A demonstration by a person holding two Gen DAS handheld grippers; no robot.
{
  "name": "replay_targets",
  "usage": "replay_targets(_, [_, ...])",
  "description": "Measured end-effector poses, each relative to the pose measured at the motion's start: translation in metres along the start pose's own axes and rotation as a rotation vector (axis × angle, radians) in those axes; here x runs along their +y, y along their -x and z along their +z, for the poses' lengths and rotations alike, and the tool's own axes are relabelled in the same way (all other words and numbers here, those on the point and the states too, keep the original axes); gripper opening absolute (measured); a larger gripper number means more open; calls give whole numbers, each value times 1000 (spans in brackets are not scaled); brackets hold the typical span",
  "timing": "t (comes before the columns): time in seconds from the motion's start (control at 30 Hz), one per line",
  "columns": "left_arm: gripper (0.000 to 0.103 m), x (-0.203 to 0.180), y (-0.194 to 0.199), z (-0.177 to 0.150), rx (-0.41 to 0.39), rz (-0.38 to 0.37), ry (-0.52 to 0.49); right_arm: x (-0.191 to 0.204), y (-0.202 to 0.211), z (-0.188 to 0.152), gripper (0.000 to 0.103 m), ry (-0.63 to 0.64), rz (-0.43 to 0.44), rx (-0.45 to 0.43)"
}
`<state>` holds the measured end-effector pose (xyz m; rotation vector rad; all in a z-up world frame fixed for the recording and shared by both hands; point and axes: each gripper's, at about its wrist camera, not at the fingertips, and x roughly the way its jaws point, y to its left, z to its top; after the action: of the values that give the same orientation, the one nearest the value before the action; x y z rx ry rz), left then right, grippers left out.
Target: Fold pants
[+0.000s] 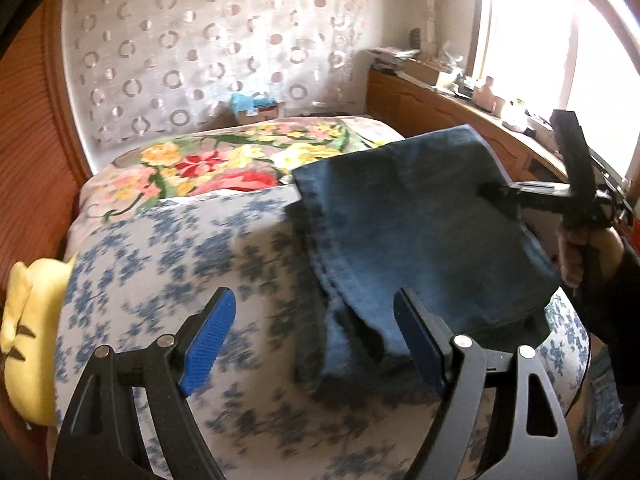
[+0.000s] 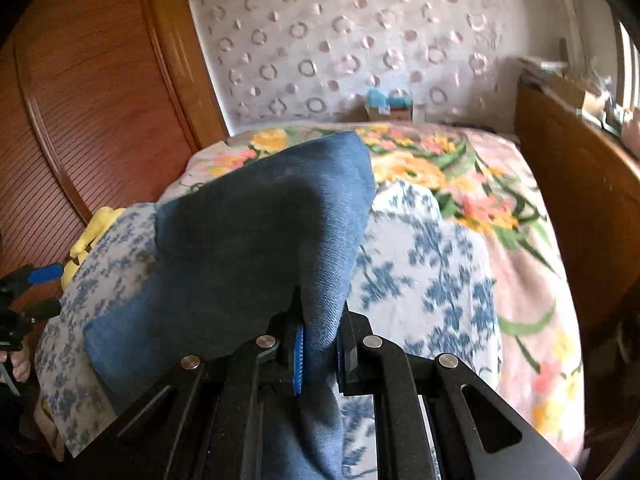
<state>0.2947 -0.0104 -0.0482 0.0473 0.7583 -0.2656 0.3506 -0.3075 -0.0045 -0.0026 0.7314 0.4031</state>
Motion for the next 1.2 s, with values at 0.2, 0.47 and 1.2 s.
replay_targets(0.2, [82,-32,-22,14,25,-26,-34,-10,-14,-7,31,-29,-44,36])
replay_targets(0.47, [82,-65,-51,20,69,-58,-69,2,10,-13,51,-57,-29,26])
replay_targets(1.2, [82,-91,-82,-3,154,-83,-112,6,56,-57,59,-157,9,50])
